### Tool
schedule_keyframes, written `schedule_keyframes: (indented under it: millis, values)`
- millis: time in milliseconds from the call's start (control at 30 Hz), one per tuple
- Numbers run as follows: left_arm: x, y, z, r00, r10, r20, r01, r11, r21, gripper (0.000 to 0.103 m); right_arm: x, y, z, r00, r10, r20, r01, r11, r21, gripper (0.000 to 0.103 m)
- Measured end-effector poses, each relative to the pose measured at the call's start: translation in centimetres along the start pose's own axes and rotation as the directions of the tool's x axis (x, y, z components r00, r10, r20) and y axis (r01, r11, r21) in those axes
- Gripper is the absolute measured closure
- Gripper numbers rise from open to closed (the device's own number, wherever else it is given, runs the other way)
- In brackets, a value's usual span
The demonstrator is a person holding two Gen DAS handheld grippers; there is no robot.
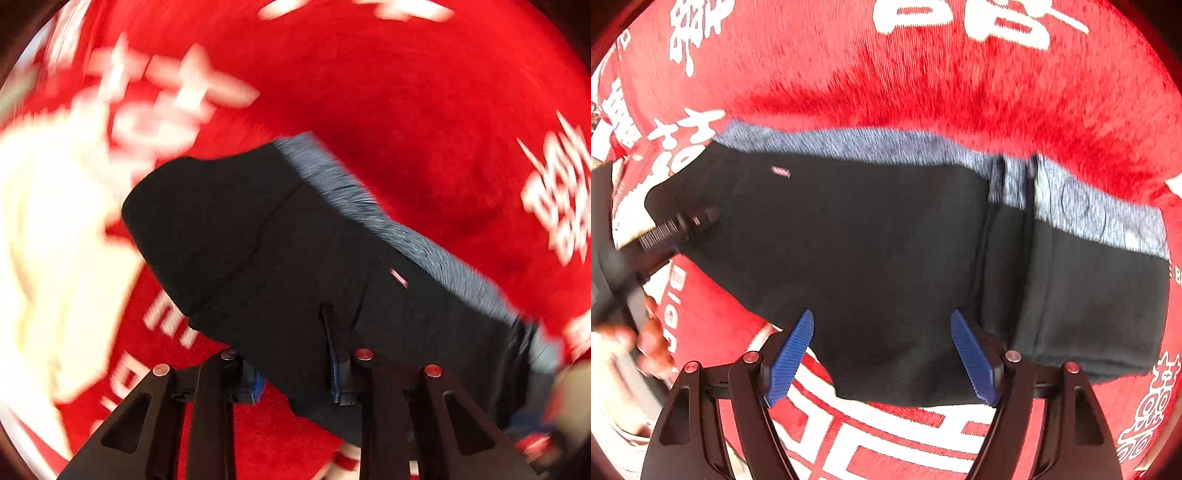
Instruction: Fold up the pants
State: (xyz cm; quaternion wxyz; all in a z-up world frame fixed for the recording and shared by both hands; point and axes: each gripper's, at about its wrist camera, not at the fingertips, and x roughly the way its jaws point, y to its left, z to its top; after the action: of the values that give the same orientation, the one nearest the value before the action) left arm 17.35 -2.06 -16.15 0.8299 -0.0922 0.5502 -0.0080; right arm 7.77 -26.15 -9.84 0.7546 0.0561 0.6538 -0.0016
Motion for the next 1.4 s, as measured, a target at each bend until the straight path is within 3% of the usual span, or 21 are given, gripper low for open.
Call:
schedule_keyframes:
  millis: [133,233,367,567,633,733,933,967,1000,1033,1067,1233,1400]
  values:
    - [-1.3,-3.4,-1.0,0.992,0.102,0.076,-0.114,0.977,0.181,0.076,-1.2,-0.3,3.3,0.997,0.068,-0.047,-0.067,0.997,0.025,0.023]
    - [-2.0,-4.4,-1.8,0.984,0.134,0.113,-0.16,0.951,0.266,0.076,-2.5,0.8,6.8,0.991,0.12,-0.066,-0.119,0.993,0.015,0.021]
    - [-2.7,-5.0,-2.0,0.98,0.14,0.138,-0.177,0.935,0.308,0.076,-3.4,5.1,11.7,0.979,0.16,-0.126,-0.172,0.98,-0.099,0.018]
    - [-3.7,-6.5,-2.6,0.972,0.15,0.182,-0.207,0.91,0.358,0.076,-1.6,13.5,17.1,0.94,0.176,-0.293,-0.241,0.948,-0.206,0.014]
    - [-4.1,-6.9,-2.8,0.969,0.149,0.198,-0.215,0.904,0.37,0.076,-0.5,16.5,18.2,0.928,0.132,-0.347,-0.233,0.936,-0.265,0.005]
    - [-4.5,-7.1,-3.2,0.966,0.152,0.211,-0.224,0.897,0.382,0.076,1.4,19.9,19.2,0.927,0.031,-0.373,-0.17,0.923,-0.345,0.005]
    - [-5.1,-7.8,-3.2,0.966,0.142,0.215,-0.216,0.901,0.377,0.076,5.3,22.9,19.1,0.889,-0.169,-0.425,-0.064,0.875,-0.48,0.005]
    - [-5.1,-7.8,-3.2,0.965,0.143,0.218,-0.218,0.9,0.378,0.076,6.0,23.0,18.9,0.88,-0.193,-0.435,-0.055,0.867,-0.496,0.007]
    - [-5.3,-8.0,-3.3,0.965,0.144,0.221,-0.221,0.898,0.38,0.076,6.7,22.8,18.8,0.869,-0.217,-0.444,-0.046,0.859,-0.51,0.026]
    - [-5.2,-8.0,-3.2,0.966,0.141,0.218,-0.217,0.899,0.38,0.076,7.2,22.2,18.6,0.862,-0.224,-0.454,-0.047,0.858,-0.512,0.064]
    - [-5.1,-8.0,-3.2,0.968,0.134,0.21,-0.208,0.901,0.382,0.076,7.5,21.3,18.6,0.857,-0.19,-0.479,-0.07,0.878,-0.474,0.071]
    - [-6.7,-9.6,-3.8,0.959,0.108,0.263,-0.215,0.879,0.426,0.076,4.6,17.8,19.1,0.913,-0.009,-0.408,-0.148,0.924,-0.353,0.079]
    - [-9.7,-11.6,-4.1,0.95,0.069,0.305,-0.21,0.863,0.46,0.076,-1.1,14.5,18.9,0.938,0.179,-0.298,-0.262,0.927,-0.268,0.085]
